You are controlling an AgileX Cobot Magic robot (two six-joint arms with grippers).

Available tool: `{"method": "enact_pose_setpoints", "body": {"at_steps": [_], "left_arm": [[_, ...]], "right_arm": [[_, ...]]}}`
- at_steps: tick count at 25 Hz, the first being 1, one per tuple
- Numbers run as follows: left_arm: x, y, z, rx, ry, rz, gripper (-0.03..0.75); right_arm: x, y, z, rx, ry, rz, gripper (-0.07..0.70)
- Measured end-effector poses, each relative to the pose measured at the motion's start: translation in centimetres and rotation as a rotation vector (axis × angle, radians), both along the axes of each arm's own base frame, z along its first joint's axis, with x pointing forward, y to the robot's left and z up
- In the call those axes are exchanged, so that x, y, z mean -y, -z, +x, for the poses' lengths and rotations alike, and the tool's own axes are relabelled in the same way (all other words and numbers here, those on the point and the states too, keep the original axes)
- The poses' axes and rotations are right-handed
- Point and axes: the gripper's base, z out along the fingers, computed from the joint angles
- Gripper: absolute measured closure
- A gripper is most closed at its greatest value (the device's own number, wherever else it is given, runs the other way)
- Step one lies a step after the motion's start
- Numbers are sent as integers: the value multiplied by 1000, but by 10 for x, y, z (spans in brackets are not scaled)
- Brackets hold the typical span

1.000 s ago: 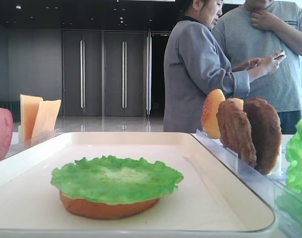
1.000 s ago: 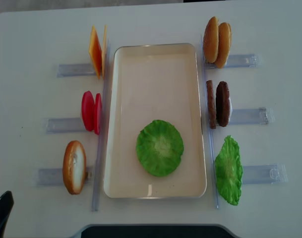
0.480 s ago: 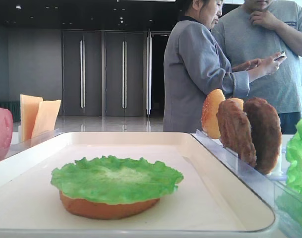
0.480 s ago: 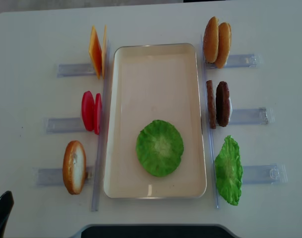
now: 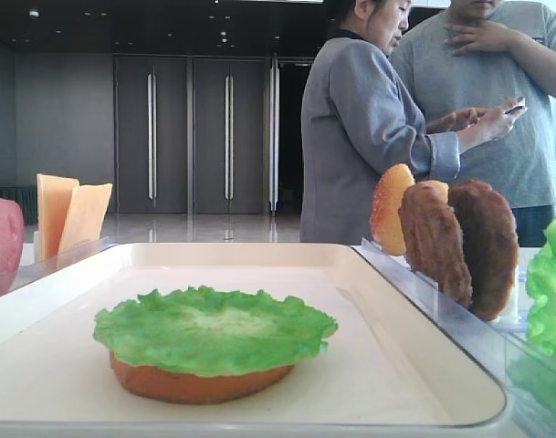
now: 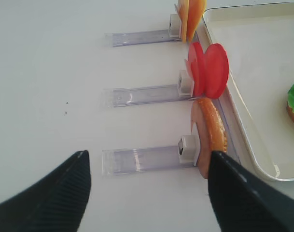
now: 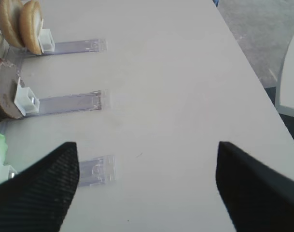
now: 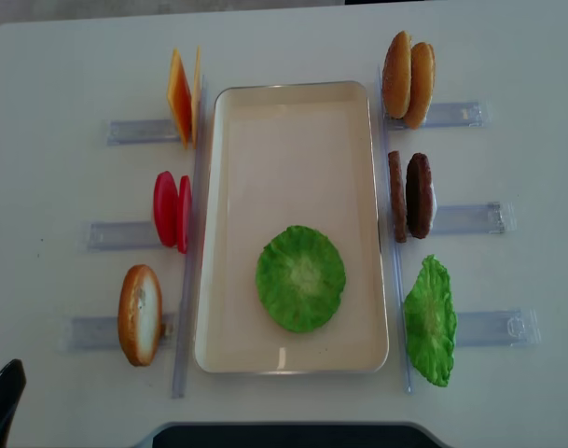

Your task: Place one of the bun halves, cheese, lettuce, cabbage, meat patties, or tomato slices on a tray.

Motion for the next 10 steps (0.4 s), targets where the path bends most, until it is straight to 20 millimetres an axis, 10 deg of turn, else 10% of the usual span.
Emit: {"method": "enact_pose_setpoints", "body": {"at_steps": [10], "left_arm": [[0, 0, 0, 0, 0, 0, 140]], "right_arm": [[0, 0, 0, 0, 0, 0, 80]]}}
